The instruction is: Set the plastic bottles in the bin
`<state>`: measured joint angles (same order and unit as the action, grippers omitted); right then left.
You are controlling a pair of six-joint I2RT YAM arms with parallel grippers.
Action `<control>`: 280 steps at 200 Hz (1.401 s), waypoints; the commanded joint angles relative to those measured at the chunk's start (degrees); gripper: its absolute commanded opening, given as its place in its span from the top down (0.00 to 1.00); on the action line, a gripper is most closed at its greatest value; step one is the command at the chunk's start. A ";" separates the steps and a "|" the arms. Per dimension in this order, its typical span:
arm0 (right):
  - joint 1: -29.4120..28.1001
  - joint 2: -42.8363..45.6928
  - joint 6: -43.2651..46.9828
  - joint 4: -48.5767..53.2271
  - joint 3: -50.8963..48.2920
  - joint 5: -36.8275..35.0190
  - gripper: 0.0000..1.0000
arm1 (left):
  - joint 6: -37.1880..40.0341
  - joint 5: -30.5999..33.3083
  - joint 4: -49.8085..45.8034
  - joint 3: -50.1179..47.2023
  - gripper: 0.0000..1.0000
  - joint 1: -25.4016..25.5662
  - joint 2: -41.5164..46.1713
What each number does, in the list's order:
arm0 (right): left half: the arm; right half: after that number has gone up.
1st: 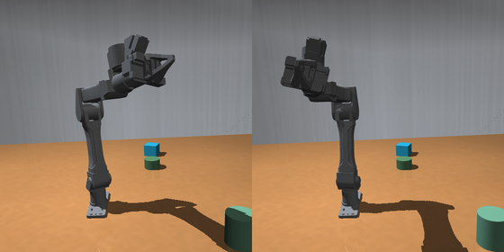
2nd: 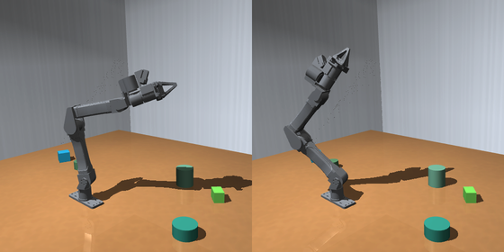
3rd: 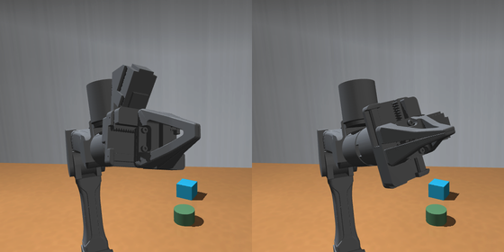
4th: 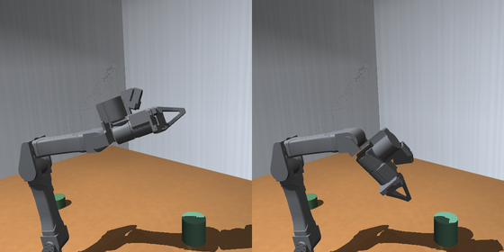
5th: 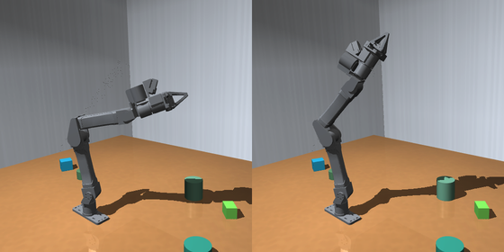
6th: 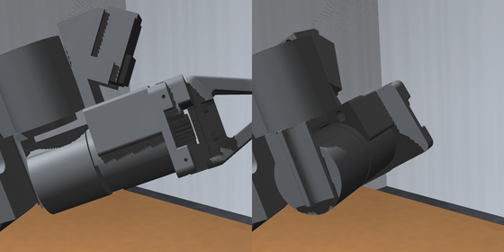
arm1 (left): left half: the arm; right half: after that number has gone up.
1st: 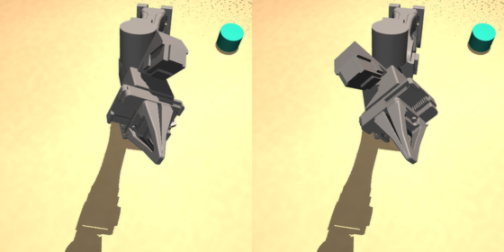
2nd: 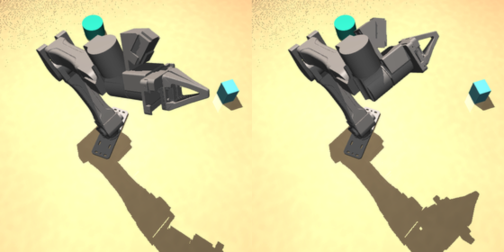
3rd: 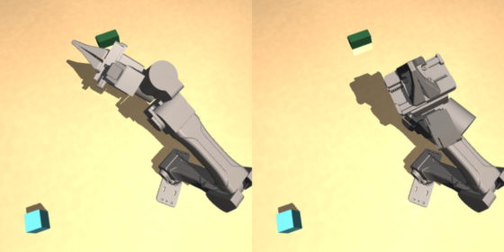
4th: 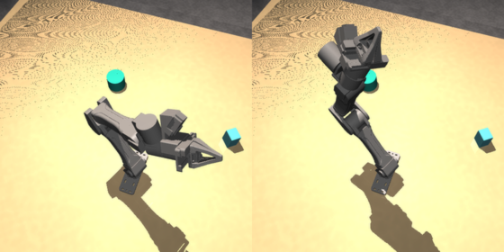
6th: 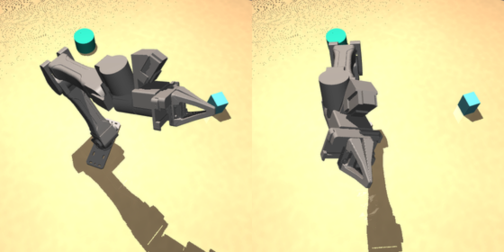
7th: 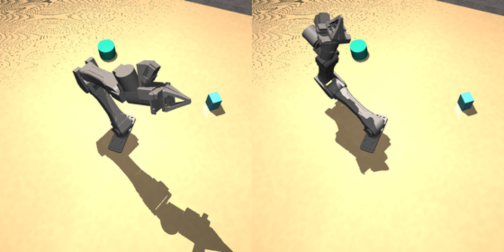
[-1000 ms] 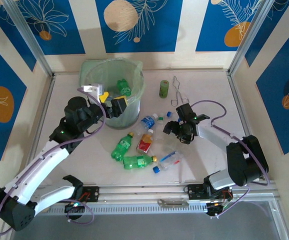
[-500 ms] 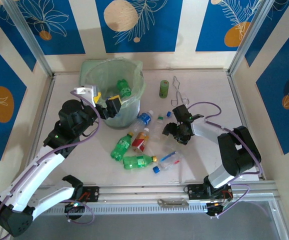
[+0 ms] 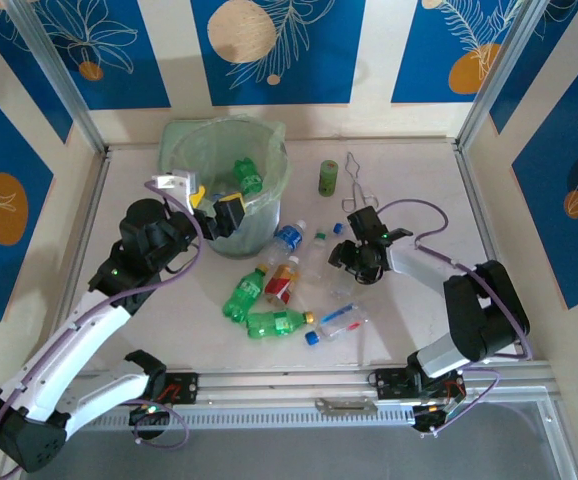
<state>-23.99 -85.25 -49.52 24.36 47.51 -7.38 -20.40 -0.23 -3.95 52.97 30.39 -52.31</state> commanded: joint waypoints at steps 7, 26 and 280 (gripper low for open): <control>1.62 7.15 4.19 -0.60 4.49 1.12 0.43 | 1.68 -5.84 0.94 3.21 0.00 -0.29 -1.47; 2.51 9.31 6.36 -2.75 7.33 3.54 0.43 | 1.84 -8.82 1.83 4.27 0.00 -0.27 -2.62; -5.20 14.12 5.48 -25.45 20.52 16.29 0.45 | 0.54 -20.21 5.02 19.58 0.01 11.71 -27.10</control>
<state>-28.73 -73.28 -43.90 0.78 67.53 7.79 -19.57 -19.31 0.82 70.02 41.45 -77.97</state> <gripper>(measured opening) 0.576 0.997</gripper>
